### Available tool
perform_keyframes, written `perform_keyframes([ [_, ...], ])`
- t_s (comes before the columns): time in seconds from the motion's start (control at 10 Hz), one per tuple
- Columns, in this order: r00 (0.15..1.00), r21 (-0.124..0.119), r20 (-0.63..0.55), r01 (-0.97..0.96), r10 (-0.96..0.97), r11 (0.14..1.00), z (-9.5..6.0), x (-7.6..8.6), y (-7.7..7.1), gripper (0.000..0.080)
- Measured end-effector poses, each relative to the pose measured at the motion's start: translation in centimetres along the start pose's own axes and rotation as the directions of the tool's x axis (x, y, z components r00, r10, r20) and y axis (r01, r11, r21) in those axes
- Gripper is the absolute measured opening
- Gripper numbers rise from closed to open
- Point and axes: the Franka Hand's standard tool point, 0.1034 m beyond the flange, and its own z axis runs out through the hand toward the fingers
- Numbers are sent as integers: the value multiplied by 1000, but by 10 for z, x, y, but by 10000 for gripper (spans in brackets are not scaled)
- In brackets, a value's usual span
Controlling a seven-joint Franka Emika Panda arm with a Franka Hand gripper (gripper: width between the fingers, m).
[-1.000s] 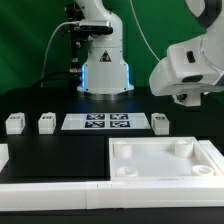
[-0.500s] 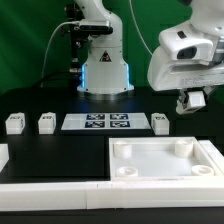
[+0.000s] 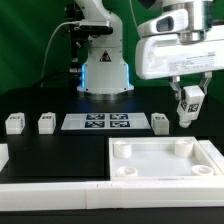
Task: Assemble one leg
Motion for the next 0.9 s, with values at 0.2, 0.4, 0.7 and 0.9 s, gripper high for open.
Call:
perform_keyframes([
  [0.2, 998, -8, -6, 58, -58, 998, -2, 6, 14, 293],
  [0.4, 998, -12, -7, 67, -67, 998, -11, 34, 23, 293],
  [0.7, 998, -11, -9, 68, -68, 998, -10, 32, 22, 293],
  [0.9, 995, -14, -5, 101, -102, 995, -10, 35, 28, 293],
])
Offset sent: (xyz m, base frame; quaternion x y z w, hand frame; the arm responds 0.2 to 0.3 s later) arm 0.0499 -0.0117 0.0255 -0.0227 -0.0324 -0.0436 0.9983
